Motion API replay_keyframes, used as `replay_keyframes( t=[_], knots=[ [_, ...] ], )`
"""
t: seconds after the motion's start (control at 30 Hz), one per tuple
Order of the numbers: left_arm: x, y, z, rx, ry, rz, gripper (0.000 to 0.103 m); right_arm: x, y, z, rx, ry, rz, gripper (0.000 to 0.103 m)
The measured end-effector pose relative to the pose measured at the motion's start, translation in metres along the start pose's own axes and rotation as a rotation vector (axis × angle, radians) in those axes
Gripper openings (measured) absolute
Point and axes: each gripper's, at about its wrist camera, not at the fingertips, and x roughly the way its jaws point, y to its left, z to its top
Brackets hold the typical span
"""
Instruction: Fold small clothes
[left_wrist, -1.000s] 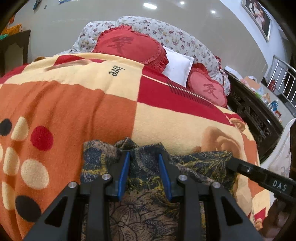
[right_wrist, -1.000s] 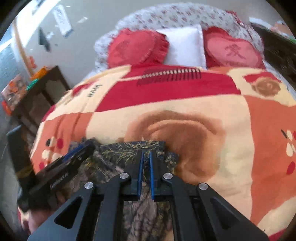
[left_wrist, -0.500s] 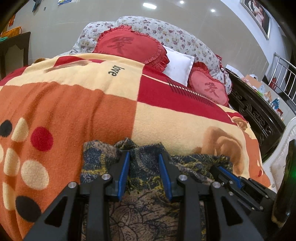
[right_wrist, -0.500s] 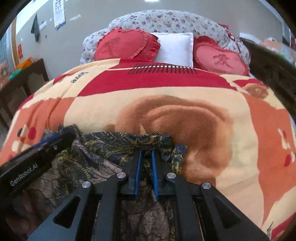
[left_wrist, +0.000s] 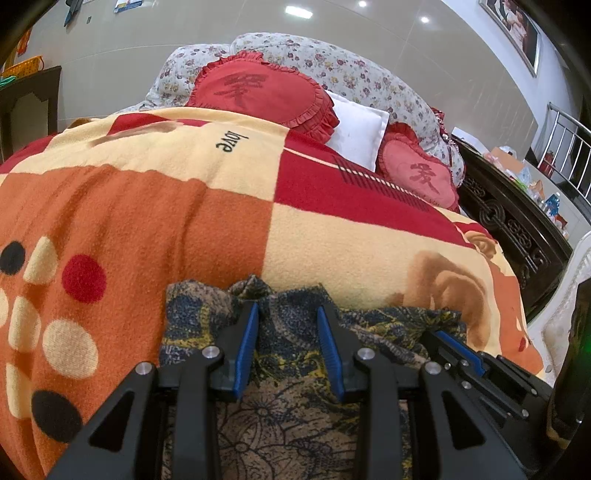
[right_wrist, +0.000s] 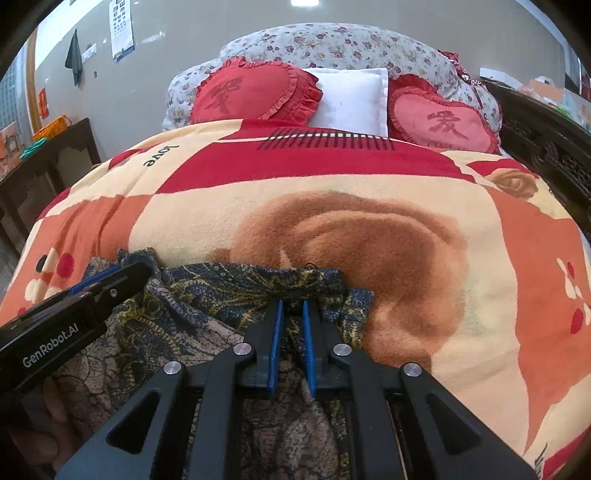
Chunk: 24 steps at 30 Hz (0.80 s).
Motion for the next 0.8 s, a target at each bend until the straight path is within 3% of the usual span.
replay_keyframes(
  t=[0.8],
  knots=[
    [0.0058, 0.003, 0.0037, -0.005, 0.013, 0.002, 0.034, 0.0025, 0.0037, 0.0026, -0.019, 0.027, -0.011, 0.011]
  ],
)
